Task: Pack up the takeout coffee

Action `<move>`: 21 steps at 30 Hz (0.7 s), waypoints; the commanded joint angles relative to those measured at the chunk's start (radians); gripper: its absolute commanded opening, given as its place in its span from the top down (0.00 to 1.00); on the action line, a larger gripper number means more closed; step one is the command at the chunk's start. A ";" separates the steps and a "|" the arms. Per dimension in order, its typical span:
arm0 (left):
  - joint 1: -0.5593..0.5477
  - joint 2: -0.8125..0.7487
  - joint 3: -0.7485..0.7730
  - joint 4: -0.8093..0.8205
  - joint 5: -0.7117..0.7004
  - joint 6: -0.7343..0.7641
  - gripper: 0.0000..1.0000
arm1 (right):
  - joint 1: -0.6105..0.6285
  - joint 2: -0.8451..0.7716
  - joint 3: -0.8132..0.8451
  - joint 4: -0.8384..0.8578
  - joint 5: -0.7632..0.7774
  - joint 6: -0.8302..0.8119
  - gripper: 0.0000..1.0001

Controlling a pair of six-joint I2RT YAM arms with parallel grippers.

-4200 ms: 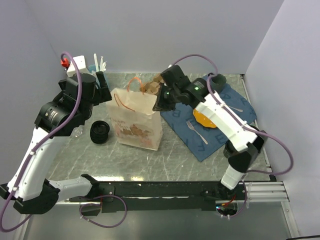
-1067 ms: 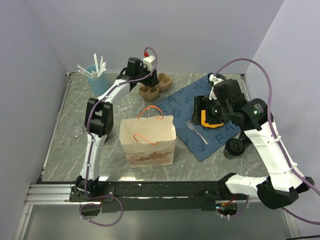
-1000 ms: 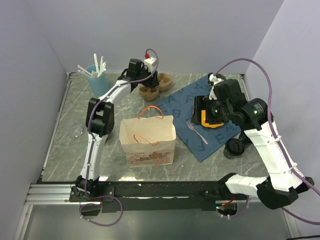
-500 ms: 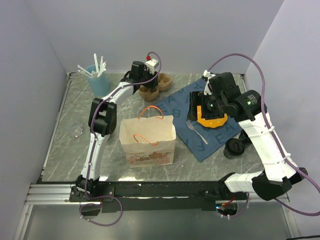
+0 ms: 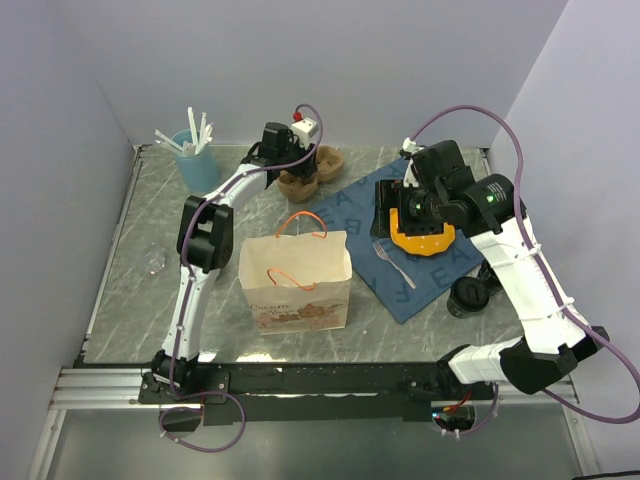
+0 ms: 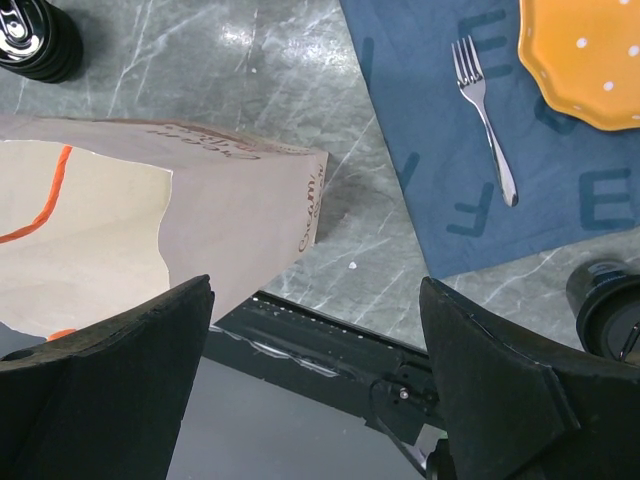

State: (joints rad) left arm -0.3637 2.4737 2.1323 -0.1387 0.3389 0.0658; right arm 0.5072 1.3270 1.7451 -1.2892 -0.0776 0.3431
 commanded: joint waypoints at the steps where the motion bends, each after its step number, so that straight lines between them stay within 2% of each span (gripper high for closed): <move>1: -0.009 -0.006 0.026 0.036 0.025 -0.001 0.47 | -0.006 -0.011 0.024 0.008 -0.005 0.007 0.09; 21: -0.035 0.010 0.003 -0.004 -0.153 0.075 0.48 | -0.006 -0.058 -0.009 -0.009 0.010 -0.012 0.09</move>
State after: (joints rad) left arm -0.3962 2.4737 2.1304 -0.1471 0.2184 0.1043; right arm 0.5068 1.3117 1.7420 -1.3029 -0.0769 0.3428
